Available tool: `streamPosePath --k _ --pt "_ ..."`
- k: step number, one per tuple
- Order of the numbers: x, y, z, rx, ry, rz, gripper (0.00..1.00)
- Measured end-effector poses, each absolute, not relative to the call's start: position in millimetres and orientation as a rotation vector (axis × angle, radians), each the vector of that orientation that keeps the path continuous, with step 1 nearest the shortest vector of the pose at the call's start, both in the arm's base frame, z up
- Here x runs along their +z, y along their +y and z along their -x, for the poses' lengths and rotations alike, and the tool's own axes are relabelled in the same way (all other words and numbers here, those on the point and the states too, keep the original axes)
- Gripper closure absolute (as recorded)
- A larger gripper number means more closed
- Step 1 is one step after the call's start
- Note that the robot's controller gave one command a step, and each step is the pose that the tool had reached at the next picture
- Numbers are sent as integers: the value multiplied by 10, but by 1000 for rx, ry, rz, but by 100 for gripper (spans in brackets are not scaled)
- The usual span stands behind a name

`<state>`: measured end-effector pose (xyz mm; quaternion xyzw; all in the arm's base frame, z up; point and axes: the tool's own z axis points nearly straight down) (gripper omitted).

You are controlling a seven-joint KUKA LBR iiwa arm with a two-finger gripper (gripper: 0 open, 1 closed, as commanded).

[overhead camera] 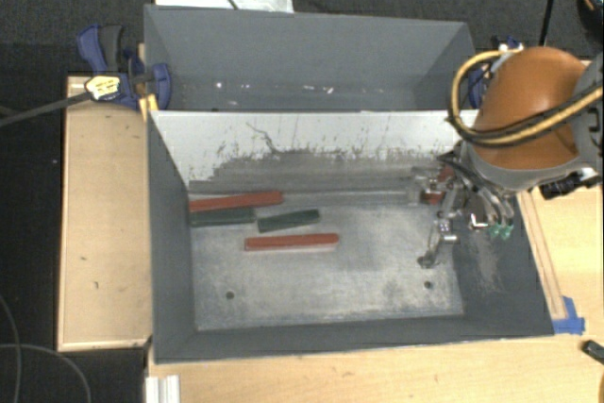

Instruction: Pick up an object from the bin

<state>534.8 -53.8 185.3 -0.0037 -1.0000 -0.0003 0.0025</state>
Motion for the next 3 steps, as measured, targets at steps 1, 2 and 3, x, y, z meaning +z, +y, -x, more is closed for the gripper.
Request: streamPosePath --k 1,2,3 --pt "786 162 -5672 -5 -3129 -236 0" --pt "704 915 -5724 -8 -3145 -107 0" --pt "708 864 -5727 -2 -3145 -102 100"
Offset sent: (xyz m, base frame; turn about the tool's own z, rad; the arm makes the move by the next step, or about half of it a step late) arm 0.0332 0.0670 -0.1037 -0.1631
